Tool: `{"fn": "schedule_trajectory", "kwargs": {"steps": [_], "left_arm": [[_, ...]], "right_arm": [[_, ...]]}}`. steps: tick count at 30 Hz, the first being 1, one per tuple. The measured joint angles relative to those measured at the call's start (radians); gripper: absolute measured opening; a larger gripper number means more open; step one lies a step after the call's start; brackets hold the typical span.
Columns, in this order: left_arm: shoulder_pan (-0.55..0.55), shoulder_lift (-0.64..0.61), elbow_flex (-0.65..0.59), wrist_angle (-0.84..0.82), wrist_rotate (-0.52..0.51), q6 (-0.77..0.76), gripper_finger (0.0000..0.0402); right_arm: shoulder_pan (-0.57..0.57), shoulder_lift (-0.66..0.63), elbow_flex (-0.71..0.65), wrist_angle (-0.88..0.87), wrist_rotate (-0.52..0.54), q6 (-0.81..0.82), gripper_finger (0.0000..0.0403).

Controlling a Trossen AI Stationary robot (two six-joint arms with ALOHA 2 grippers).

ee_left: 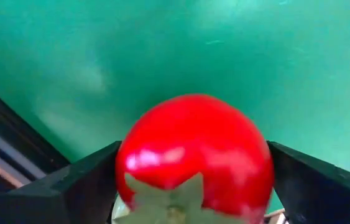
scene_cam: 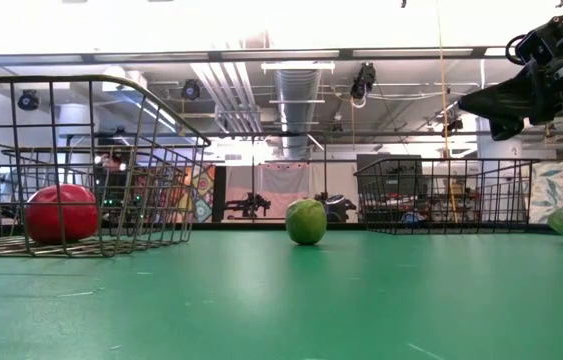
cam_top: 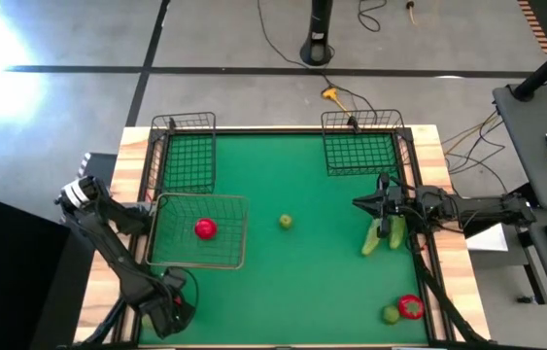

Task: Sort produce into baskets
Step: Put the left tomato into the golden wire basket

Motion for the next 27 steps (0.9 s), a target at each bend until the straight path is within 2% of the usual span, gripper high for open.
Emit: {"fn": "schedule_trajectory", "kwargs": {"steps": [8,12,16,19,22,27], "left_arm": [[0.0,0.034,0.003,0.031,0.006,0.008,0.0299],[0.0,0.026,0.021,0.03,-0.001,0.009,0.0299],[0.01,0.02,0.093,0.018,-0.02,0.019,0.0307],[0.024,0.02,0.185,-0.044,-0.109,0.044,0.0304],[0.036,0.02,0.303,-0.174,-0.204,0.066,0.0301],[0.056,0.02,0.509,-0.422,-0.495,0.125,0.0303]], "right_arm": [[0.0,0.0,0.0,0.0,0.0,0.0,0.0029],[0.0,0.0,0.0,0.0,0.0,0.0,0.0029],[0.0,0.0,0.0,0.0,0.0,0.0,0.0029],[0.0,0.0,0.0,0.0,0.0,0.0,0.0029],[0.0,0.0,0.0,0.0,0.0,0.0,0.0029],[0.0,0.0,0.0,0.0,0.0,0.0,0.0029]]}}
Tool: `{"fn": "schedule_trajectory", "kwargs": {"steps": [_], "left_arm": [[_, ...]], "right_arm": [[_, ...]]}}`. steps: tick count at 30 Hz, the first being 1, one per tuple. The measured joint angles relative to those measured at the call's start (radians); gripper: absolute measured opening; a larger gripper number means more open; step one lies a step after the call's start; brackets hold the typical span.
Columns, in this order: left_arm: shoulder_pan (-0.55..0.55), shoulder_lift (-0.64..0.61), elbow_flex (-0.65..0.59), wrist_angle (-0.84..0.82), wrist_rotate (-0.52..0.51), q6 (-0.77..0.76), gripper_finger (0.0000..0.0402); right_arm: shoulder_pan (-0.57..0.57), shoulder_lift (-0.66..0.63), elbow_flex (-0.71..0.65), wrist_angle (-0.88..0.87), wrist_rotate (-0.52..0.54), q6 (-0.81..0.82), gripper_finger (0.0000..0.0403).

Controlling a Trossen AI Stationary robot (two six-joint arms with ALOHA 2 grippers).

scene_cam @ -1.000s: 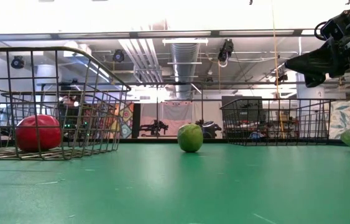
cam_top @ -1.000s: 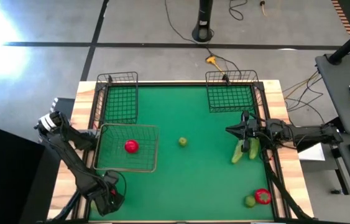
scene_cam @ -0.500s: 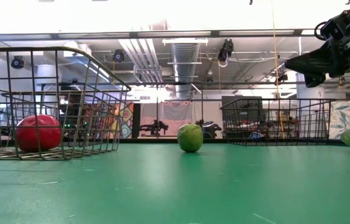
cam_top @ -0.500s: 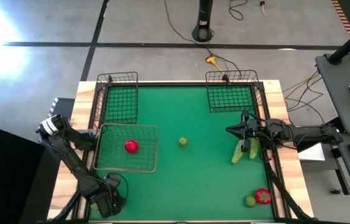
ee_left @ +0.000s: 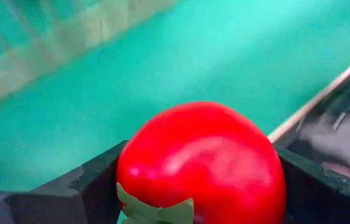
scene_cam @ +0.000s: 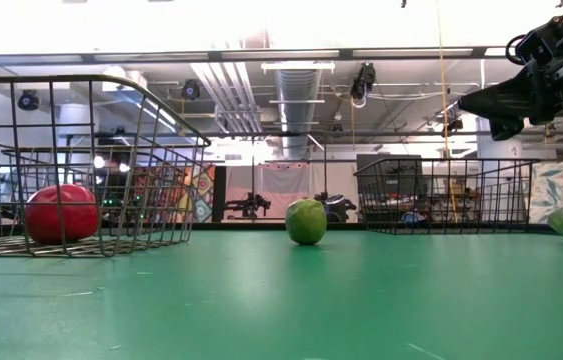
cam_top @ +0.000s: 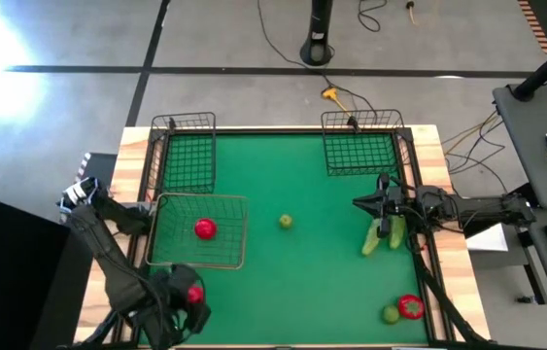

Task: Sort produce into baskets
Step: Put the left tomato into the golden wire basket

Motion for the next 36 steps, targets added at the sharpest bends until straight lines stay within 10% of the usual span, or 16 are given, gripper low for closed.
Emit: {"fn": "schedule_trajectory", "kwargs": {"steps": [4,14,24,36], "left_arm": [[0.055,0.0,0.126,-0.243,-0.136,0.023,0.0303],[0.425,-0.053,0.05,-0.374,-0.003,0.326,0.0303],[0.714,-0.143,-0.311,-0.231,0.243,0.494,0.0303],[0.718,-0.225,-0.593,0.067,0.351,0.391,0.031]], "right_arm": [[0.0,0.0,0.0,0.0,0.0,0.0,0.0029],[0.0,0.0,0.001,0.0,0.0,0.0,0.0029],[0.0,-0.001,0.001,0.0,0.0,0.0,0.0029],[0.0,-0.001,0.001,0.0,0.0,0.0,0.0029]]}}
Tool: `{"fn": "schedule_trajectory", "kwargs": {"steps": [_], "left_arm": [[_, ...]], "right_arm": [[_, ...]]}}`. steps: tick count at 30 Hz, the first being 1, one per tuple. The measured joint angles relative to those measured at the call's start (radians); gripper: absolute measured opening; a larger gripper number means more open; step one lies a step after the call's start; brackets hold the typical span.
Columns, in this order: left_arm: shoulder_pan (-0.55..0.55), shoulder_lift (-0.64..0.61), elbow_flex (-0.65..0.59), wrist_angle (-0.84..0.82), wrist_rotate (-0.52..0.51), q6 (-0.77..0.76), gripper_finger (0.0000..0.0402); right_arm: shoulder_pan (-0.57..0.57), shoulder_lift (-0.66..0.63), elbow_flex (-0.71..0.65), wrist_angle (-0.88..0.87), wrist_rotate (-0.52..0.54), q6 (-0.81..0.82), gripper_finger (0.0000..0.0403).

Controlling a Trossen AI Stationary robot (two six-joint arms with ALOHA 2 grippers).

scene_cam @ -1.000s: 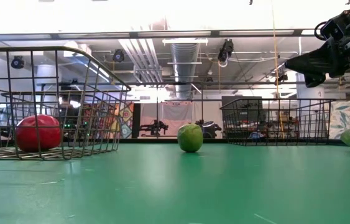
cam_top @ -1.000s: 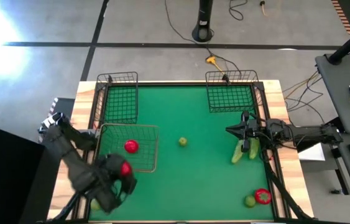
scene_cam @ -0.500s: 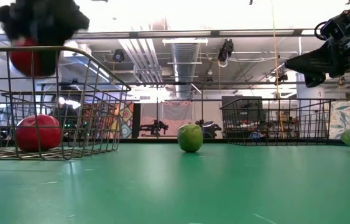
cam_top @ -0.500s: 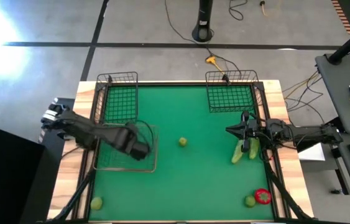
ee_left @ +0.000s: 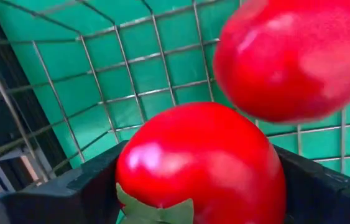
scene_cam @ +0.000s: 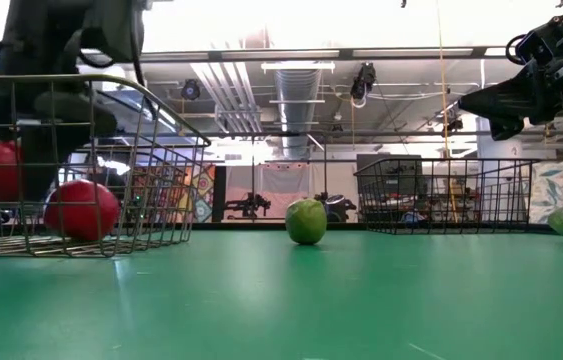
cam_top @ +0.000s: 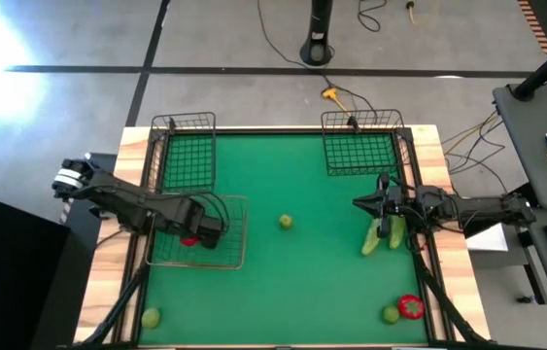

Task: Sort produce into baskets
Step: Put the left tomato into the golden wire basket, then put the top lime into the left black wire basket

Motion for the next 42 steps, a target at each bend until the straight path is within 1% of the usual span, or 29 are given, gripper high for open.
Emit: {"fn": "schedule_trajectory", "kwargs": {"steps": [4,12,16,21,28,32,36,42], "left_arm": [[-0.02,0.009,-0.01,0.015,0.016,0.0,0.0312],[-0.029,0.011,-0.015,0.016,0.008,-0.009,0.0312],[-0.027,0.011,-0.049,0.016,-0.014,-0.061,0.0313],[-0.027,0.011,-0.111,0.01,-0.014,-0.151,0.0313],[-0.027,0.011,-0.122,0.013,-0.014,-0.165,0.0319],[-0.027,0.012,-0.101,0.002,-0.025,-0.162,0.0337],[-0.027,0.012,-0.057,-0.046,-0.055,-0.141,0.0353],[-0.027,0.012,0.07,-0.153,-0.079,-0.096,0.0363]], "right_arm": [[0.0,0.0,0.0,0.0,0.0,0.0,0.0029],[0.0,0.0,0.0,0.0,0.0,0.0,0.0029],[0.0,0.0,0.0,0.0,0.0,0.0,0.0029],[0.0,0.0,0.0,0.0,0.0,0.0,0.0029],[0.0,0.0,0.0,0.0,0.0,0.0,0.0029],[0.0,0.0,0.0,0.0,0.0,0.0,0.0029],[0.0,0.0,0.0,0.0,0.0,0.0,0.0029],[0.0,0.0,0.0,0.0,0.0,0.0,0.0029]]}}
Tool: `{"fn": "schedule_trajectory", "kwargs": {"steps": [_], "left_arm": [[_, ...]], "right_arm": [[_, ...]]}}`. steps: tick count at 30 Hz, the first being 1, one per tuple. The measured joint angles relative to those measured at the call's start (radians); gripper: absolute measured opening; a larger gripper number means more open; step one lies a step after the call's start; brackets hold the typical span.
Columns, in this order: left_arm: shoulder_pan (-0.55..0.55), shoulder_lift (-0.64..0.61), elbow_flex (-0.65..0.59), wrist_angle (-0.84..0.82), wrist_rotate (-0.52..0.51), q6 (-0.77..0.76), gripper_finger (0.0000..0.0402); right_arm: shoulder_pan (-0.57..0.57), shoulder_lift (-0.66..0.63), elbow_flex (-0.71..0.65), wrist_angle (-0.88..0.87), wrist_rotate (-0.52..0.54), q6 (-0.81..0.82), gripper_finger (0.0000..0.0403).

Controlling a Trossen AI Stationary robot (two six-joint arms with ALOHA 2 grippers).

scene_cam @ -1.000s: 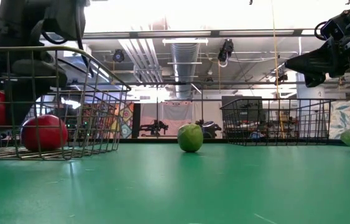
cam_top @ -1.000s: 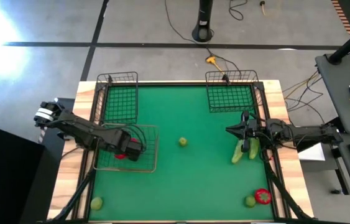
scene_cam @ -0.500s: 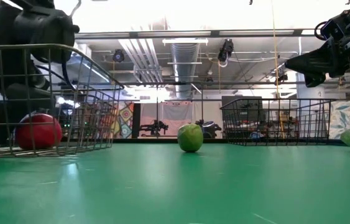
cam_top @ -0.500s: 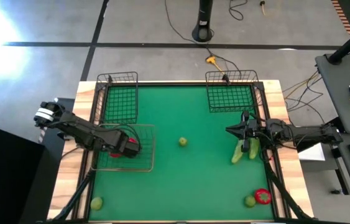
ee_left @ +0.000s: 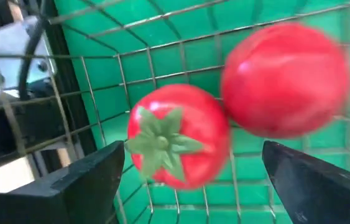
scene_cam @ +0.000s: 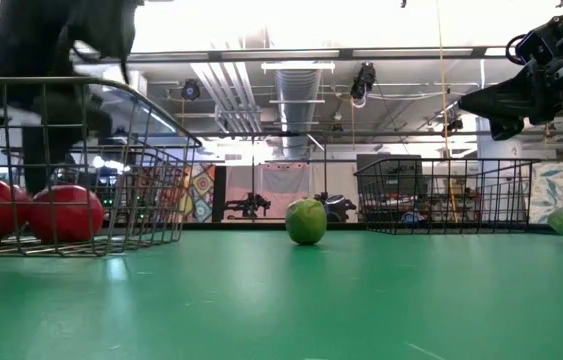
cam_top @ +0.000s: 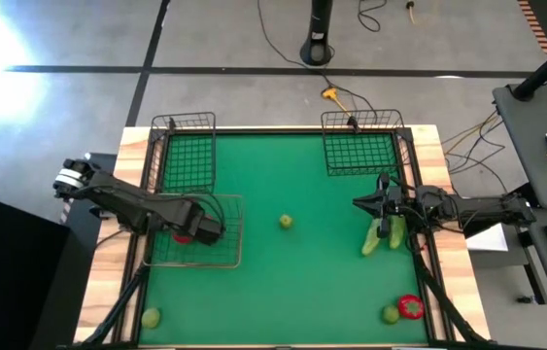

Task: Sort produce into baskets
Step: Put the top lime into the left black wire basket

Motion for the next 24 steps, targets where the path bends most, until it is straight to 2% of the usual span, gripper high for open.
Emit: {"fn": "schedule_trajectory", "kwargs": {"steps": [5,9,12,16,18,24], "left_arm": [[-0.019,0.0,0.165,-0.176,-0.085,0.016,0.0363],[-0.061,-0.001,0.287,-0.233,-0.224,-0.004,0.0363],[-0.121,0.001,0.343,-0.168,-0.38,0.036,0.0363],[-0.242,0.02,0.363,0.035,-0.61,0.241,0.0362],[-0.288,0.03,0.363,0.111,-0.682,0.299,0.0361],[-0.362,0.088,0.362,0.21,-0.874,0.344,0.0361]], "right_arm": [[0.0,0.0,0.0,0.0,0.0,0.0,0.0029],[0.0,0.0,0.0,0.0,0.0,0.0,0.0029],[0.0,0.0,0.0,0.0,0.0,0.0,0.0029],[0.0,0.0,0.0,0.0,0.0,0.0,0.0029],[0.0,0.0,0.0,0.0,0.0,0.0,0.0029],[0.0,0.0,0.0,0.0,0.0,0.0,0.0029]]}}
